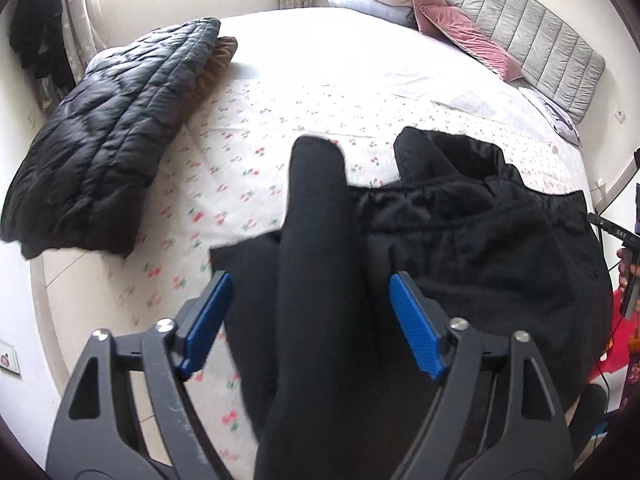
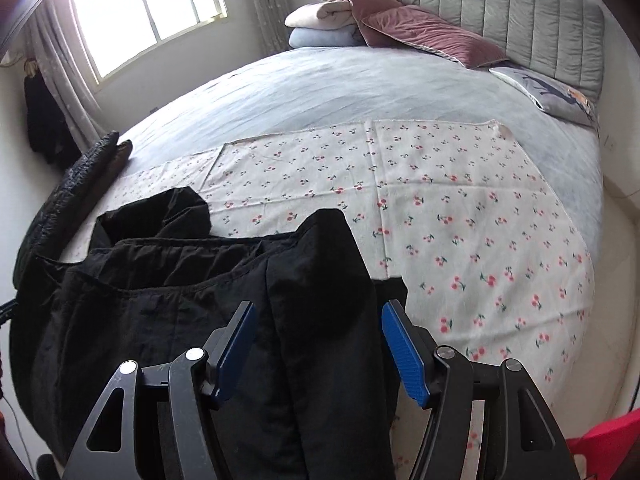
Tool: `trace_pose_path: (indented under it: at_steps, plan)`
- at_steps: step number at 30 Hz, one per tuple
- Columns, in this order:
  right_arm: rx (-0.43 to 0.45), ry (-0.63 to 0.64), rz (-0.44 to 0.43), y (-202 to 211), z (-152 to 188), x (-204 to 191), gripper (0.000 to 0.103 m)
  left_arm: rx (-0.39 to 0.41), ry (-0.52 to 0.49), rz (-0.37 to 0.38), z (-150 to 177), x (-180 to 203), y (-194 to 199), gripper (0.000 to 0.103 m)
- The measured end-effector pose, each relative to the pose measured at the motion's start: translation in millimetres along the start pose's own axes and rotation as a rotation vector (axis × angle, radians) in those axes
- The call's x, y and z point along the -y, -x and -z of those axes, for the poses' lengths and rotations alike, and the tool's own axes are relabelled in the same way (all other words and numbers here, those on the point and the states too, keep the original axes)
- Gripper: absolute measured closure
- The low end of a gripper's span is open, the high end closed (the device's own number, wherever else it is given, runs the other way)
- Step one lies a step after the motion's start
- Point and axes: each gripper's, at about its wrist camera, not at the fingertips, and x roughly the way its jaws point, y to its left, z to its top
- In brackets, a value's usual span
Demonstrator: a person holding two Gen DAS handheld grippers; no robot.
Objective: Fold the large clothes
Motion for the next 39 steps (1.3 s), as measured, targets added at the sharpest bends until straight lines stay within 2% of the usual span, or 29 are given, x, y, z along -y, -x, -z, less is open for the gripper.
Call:
trace_pose_path:
  at_steps: [2, 3, 4, 5, 6, 7, 11, 14, 17, 20, 25, 30, 35, 37, 39]
  plan:
    - [-0.014, 0.013, 0.035, -19, -8, -2, 0.038, 0.028, -0.006, -0.004, -9, 9, -7, 0.033]
    - [-0.012, 0.015, 0.035, -25, -9, -2, 0.04, 0.04, -0.011, -0.002, -9, 14, -9, 0.04]
    - [-0.008, 0.019, 0.025, -31, -11, -3, 0.049, 0.049, -0.019, -0.003, -12, 18, -11, 0.045]
    - [-0.006, 0.023, 0.015, -34, -11, -3, 0.059, 0.058, -0.03, -0.016, -14, 22, -13, 0.066]
    - [0.001, 0.03, 0.004, -34, -11, -5, 0.084, 0.063, -0.036, -0.034, -15, 26, -15, 0.094]
    - [0.015, 0.028, -0.012, -31, -10, -6, 0.093, 0.069, -0.038, -0.051, -15, 28, -15, 0.096]
    - [0.179, 0.006, -0.021, 15, -14, 0, 0.097, 0.235, 0.025, -0.084, -17, 15, 18, 0.097]
    - [0.276, -0.069, -0.027, 46, -30, 16, 0.098, 0.347, 0.142, -0.038, -25, -13, 42, 0.097]
    - [0.329, -0.113, -0.03, 56, -55, 19, 0.098, 0.395, 0.204, -0.032, -41, -27, 45, 0.097]
    - [0.346, -0.107, -0.003, 49, -82, 7, 0.098, 0.404, 0.21, -0.062, -60, -27, 29, 0.097]
    - [0.316, -0.118, 0.071, 3, -111, 1, 0.098, 0.385, 0.177, -0.147, -86, -20, -20, 0.097]
    - [0.268, -0.15, 0.148, -54, -113, 13, 0.098, 0.331, 0.143, -0.197, -100, -16, -77, 0.096]
    - [0.159, -0.169, 0.191, -114, -103, 23, 0.098, 0.191, 0.132, -0.287, -104, -24, -141, 0.089]
    - [0.105, -0.177, 0.198, -131, -98, 26, 0.097, 0.112, 0.169, -0.35, -106, -35, -160, 0.092]
    - [0.092, -0.195, 0.199, -133, -95, 29, 0.093, 0.067, 0.234, -0.311, -106, -52, -164, 0.092]
